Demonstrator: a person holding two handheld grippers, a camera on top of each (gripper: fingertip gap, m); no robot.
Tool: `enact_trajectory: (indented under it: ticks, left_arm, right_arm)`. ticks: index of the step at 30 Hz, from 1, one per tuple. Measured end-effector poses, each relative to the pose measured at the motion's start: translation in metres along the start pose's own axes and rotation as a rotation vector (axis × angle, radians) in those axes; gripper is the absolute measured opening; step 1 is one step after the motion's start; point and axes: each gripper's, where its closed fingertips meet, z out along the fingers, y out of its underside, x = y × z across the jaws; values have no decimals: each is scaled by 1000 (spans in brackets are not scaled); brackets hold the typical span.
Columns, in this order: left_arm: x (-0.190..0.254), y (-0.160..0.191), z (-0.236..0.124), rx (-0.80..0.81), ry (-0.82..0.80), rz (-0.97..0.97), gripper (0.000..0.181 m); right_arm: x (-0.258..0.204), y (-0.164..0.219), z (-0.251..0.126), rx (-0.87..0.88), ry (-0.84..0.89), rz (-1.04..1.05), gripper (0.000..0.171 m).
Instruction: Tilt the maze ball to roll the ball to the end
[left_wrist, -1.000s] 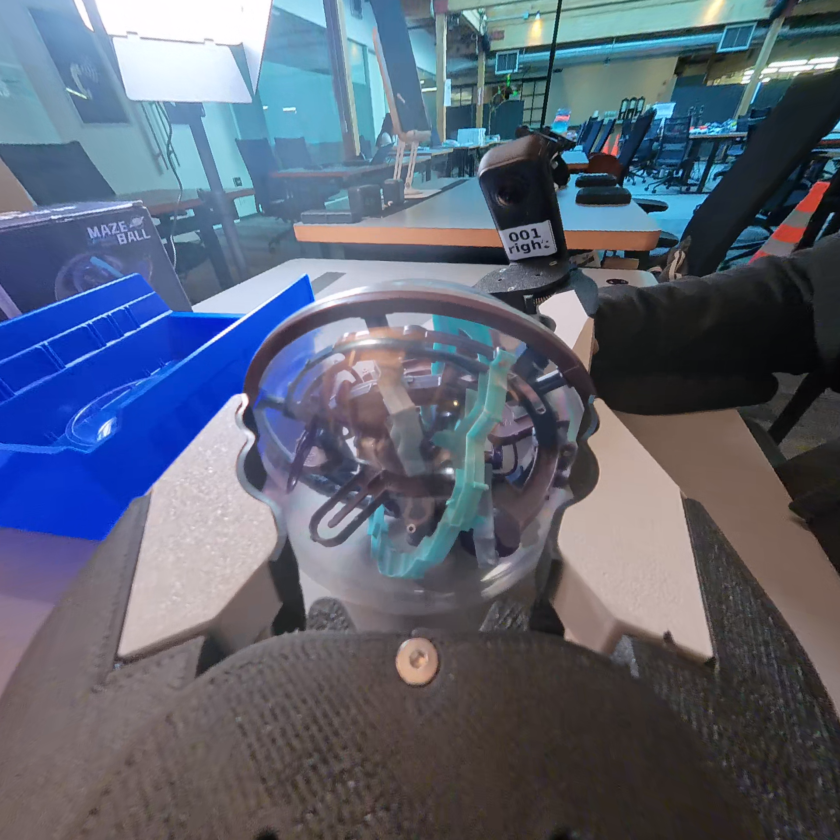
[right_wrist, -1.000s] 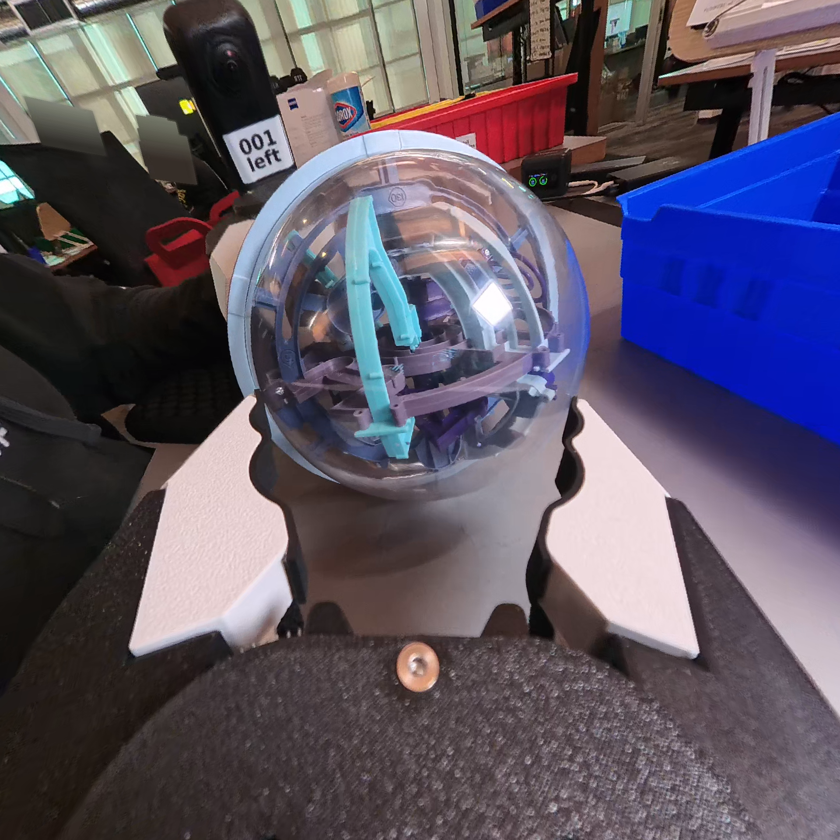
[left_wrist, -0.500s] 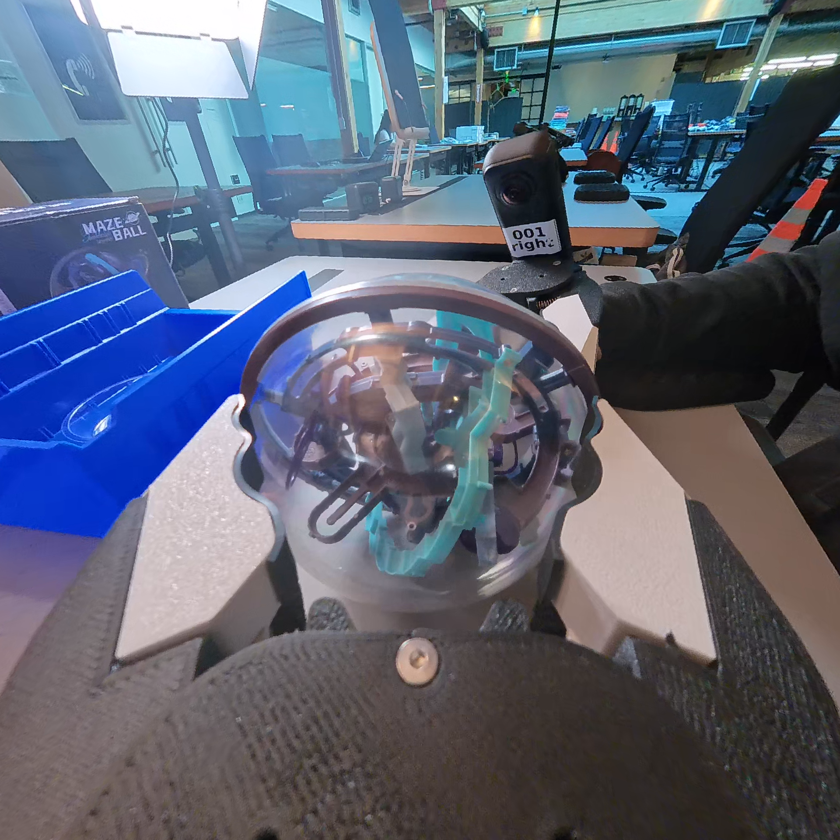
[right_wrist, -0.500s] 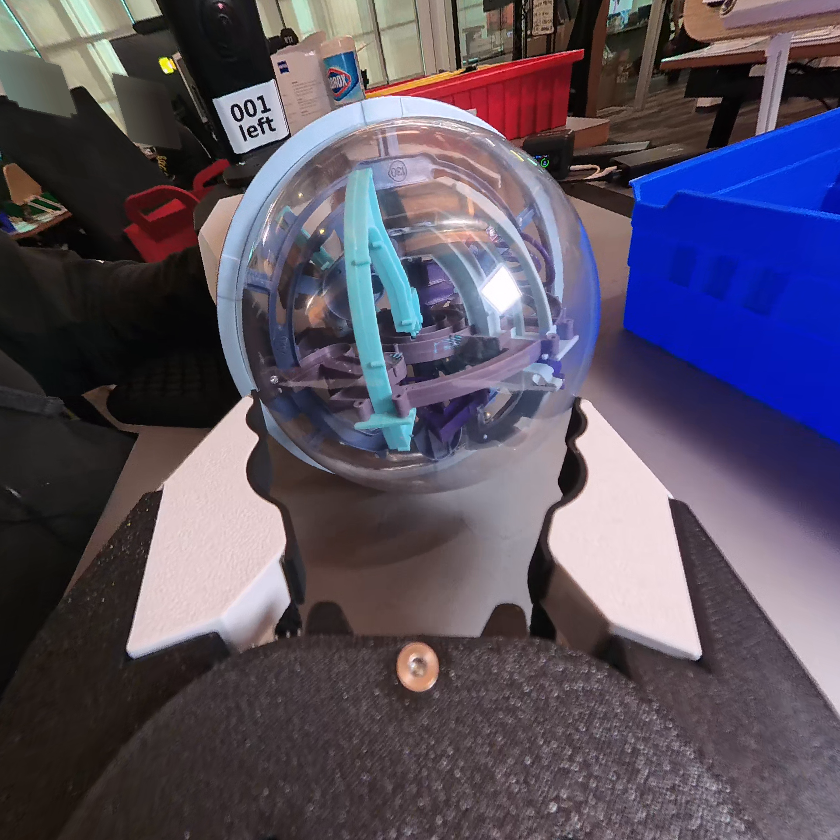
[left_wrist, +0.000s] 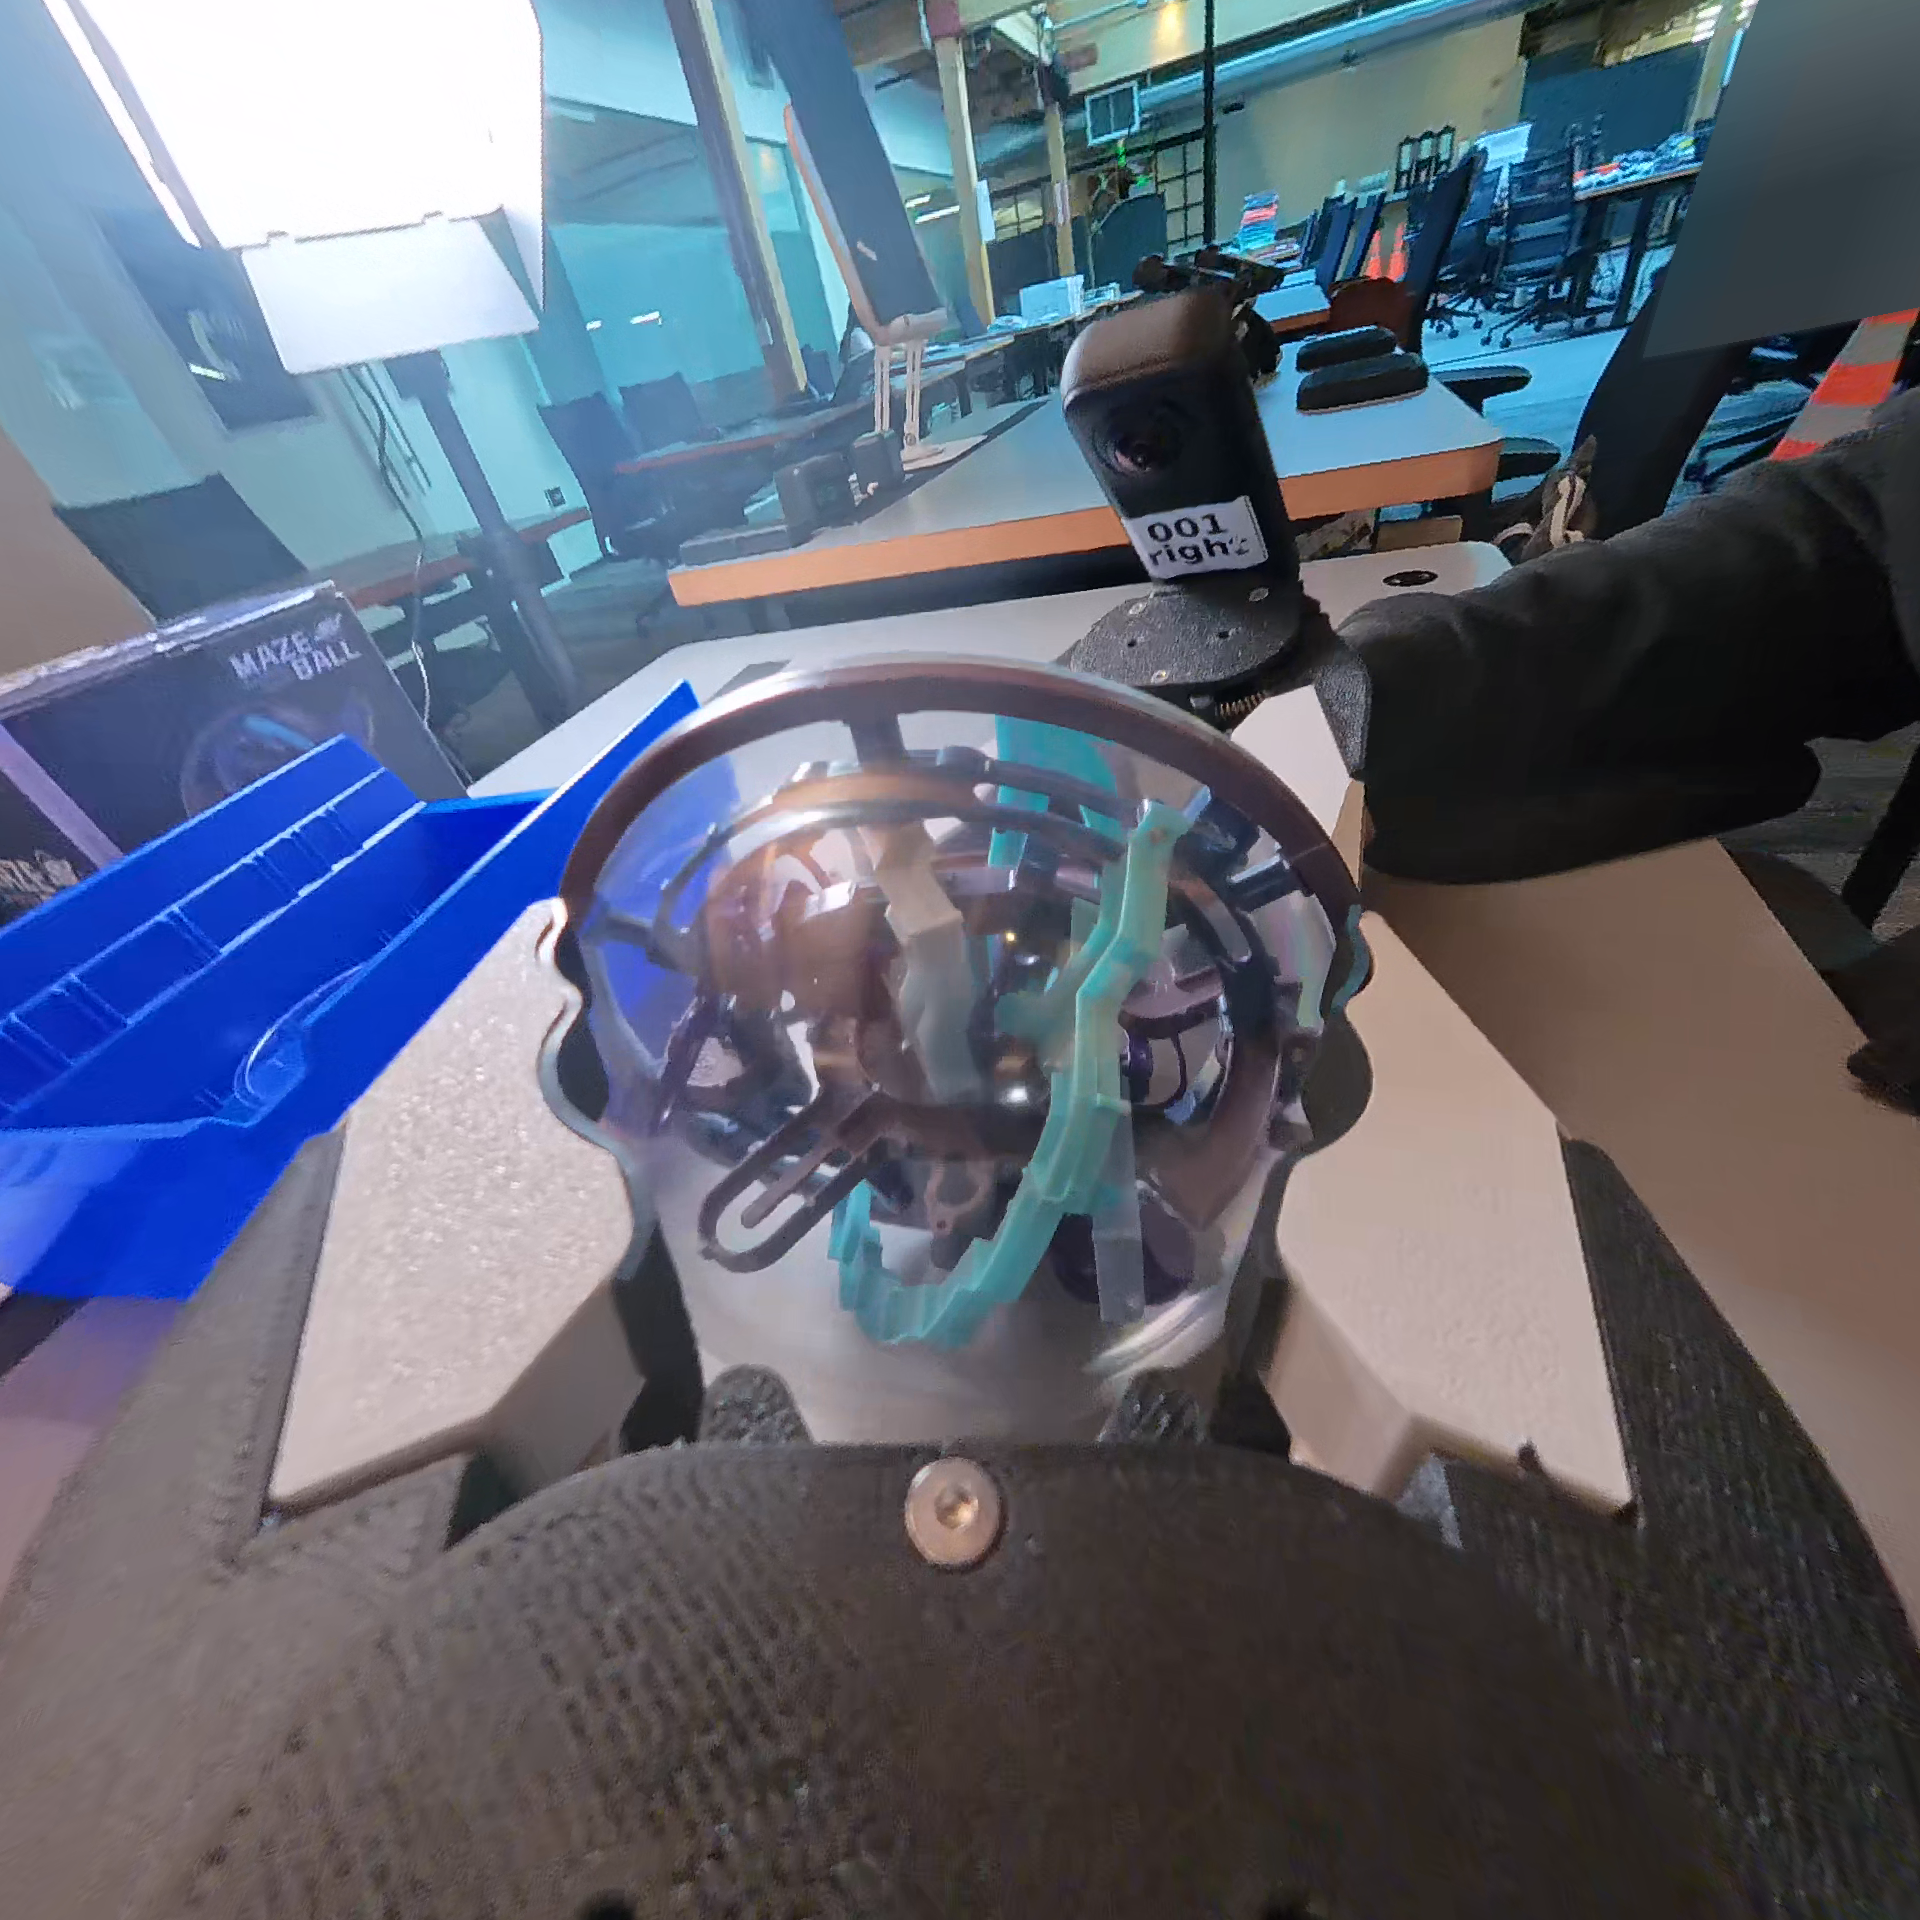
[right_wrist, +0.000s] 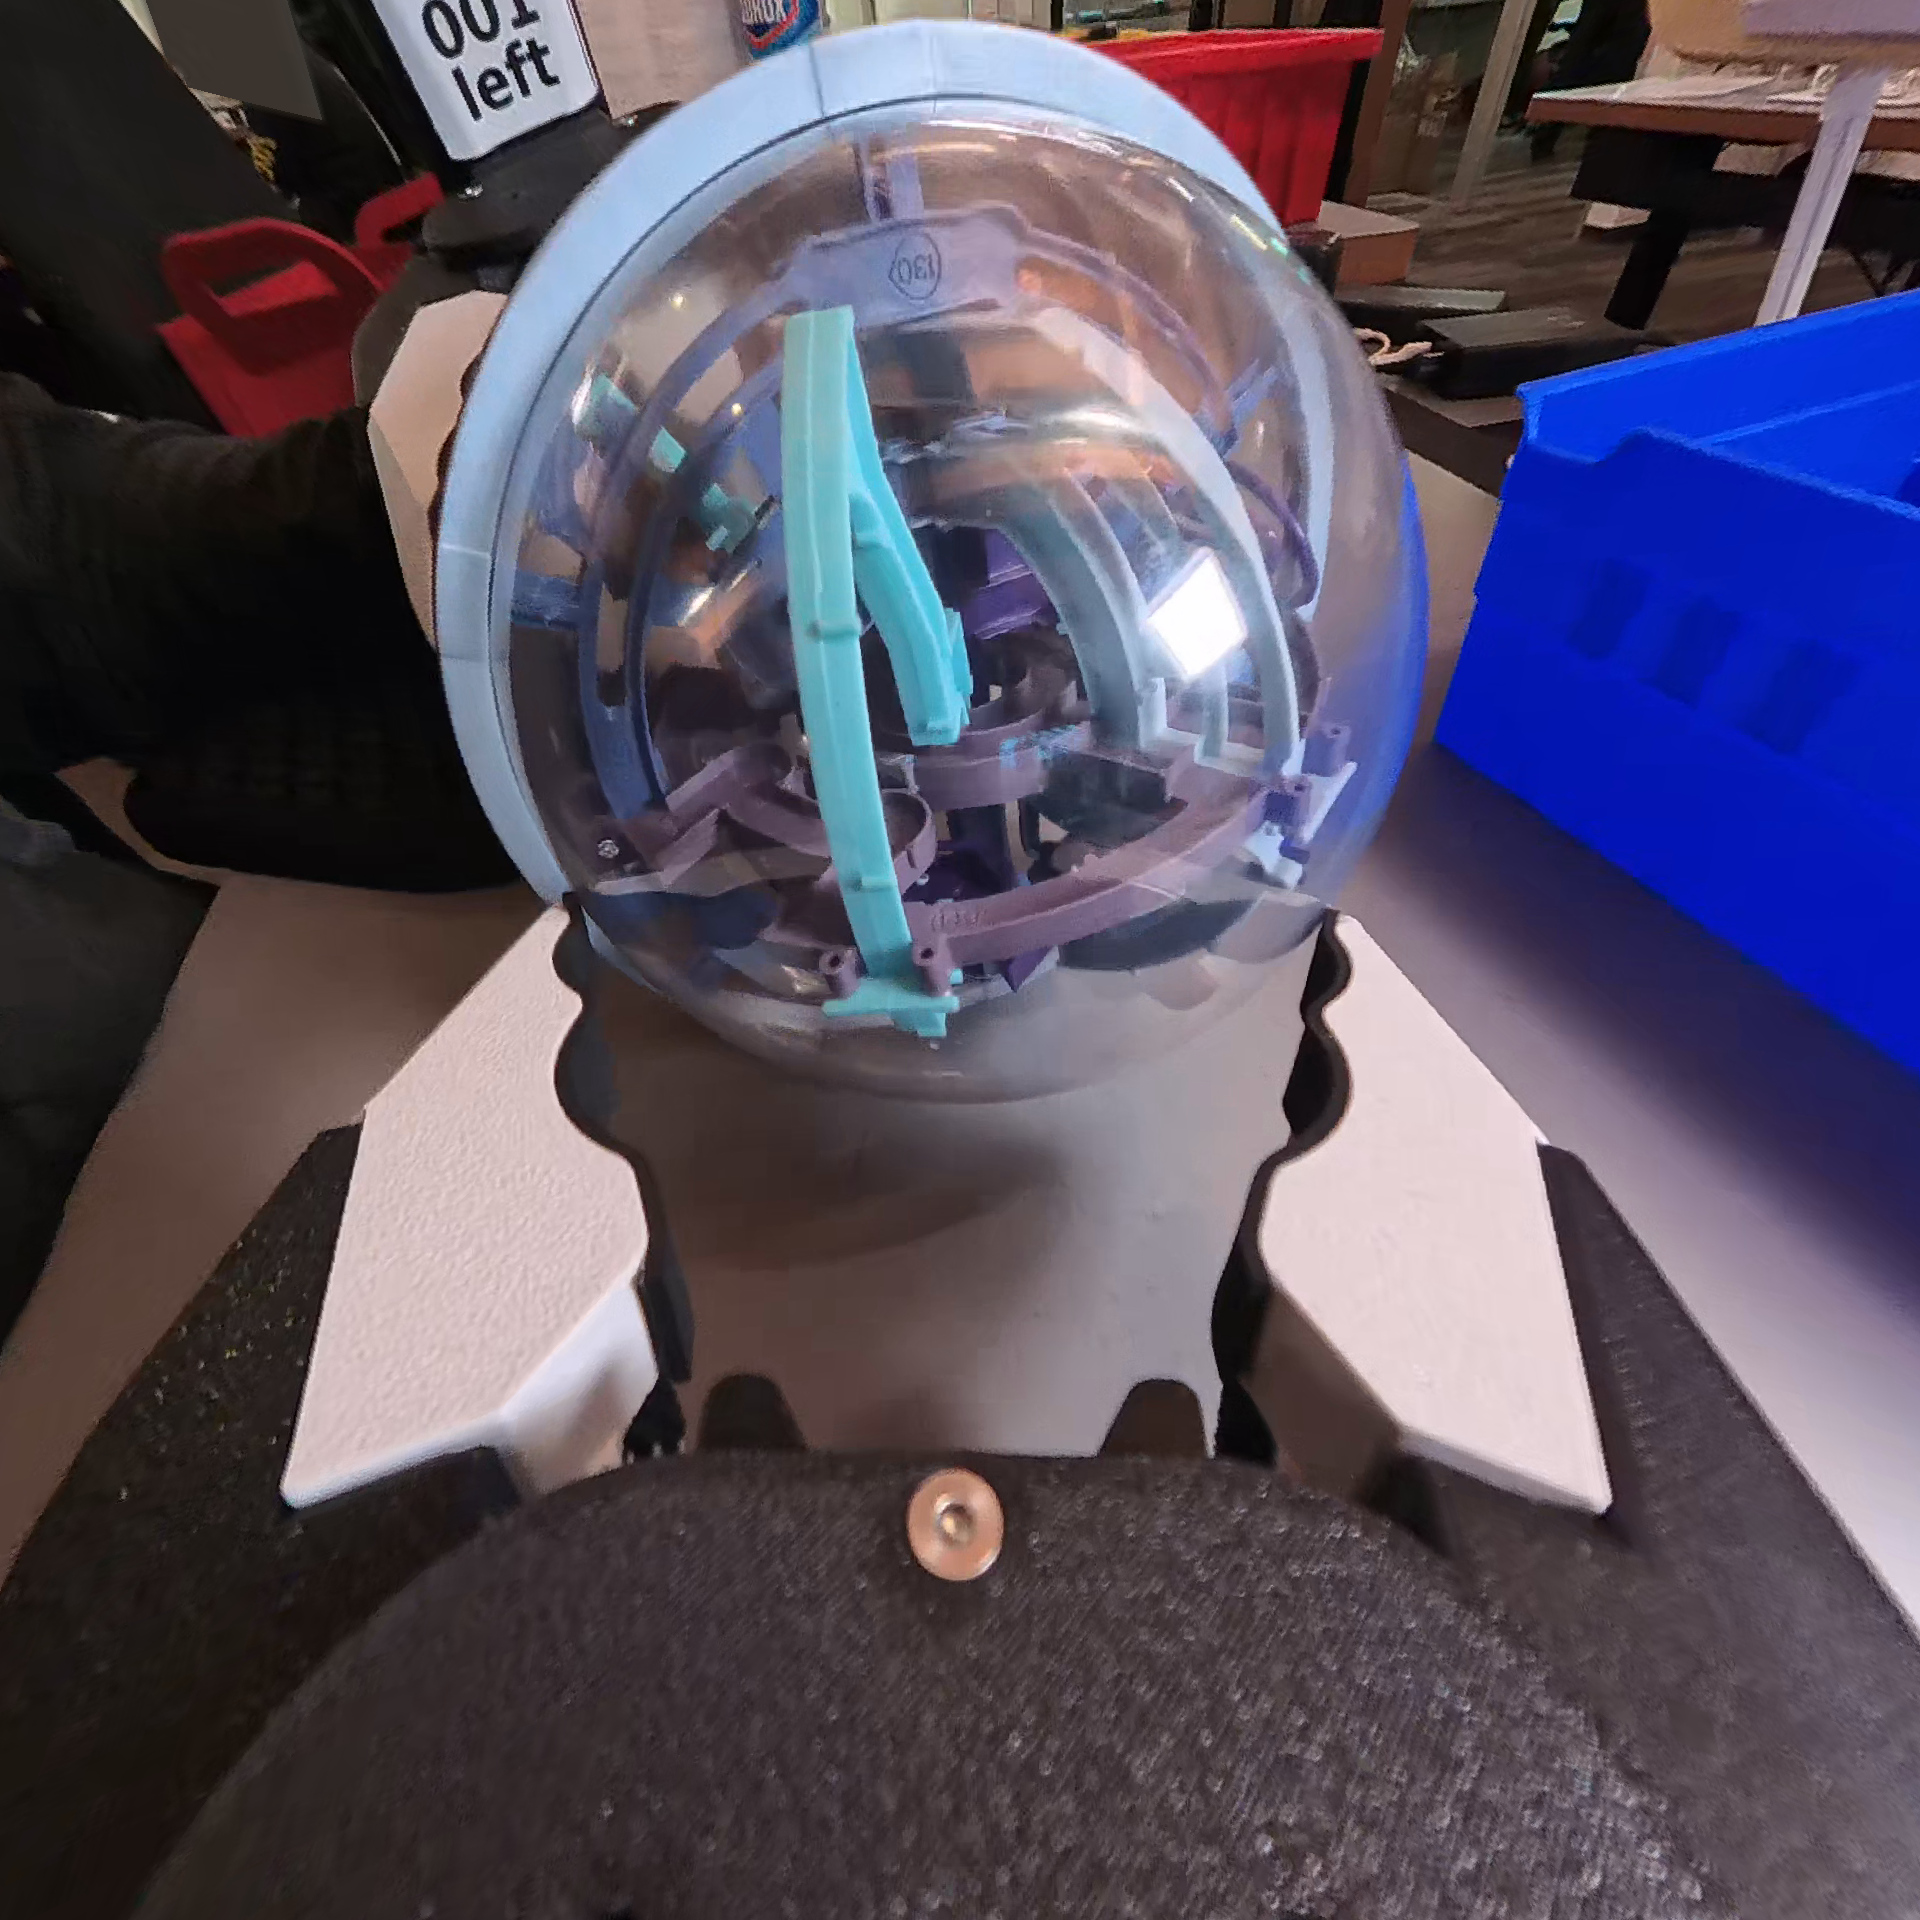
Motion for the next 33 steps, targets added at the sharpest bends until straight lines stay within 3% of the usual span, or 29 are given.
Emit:
enact_trajectory:
  ticks: [1, 12, 26, 29, 33]
  left_arm:
    - [1, -1, -1, 11, 3, 6, 136]
    - [16, -5, -6, 45, 27, 160, 134]
    - [28, 0, -9, 0, -3, 454, 131]
    - [28, -4, -10, 36, 6, 398, 129]
    - [16, -13, -22, 136, 96, 46, 140]
  right_arm:
    - [-1, 1, 1, -1, -1, -5, 131]
    - [-9, 5, 3, -38, -12, -80, 130]
    - [-10, -13, -8, 62, -65, 39, 129]
    - [-9, -13, -8, 60, -67, 40, 128]
    - [-9, -13, -9, 57, -66, 40, 126]
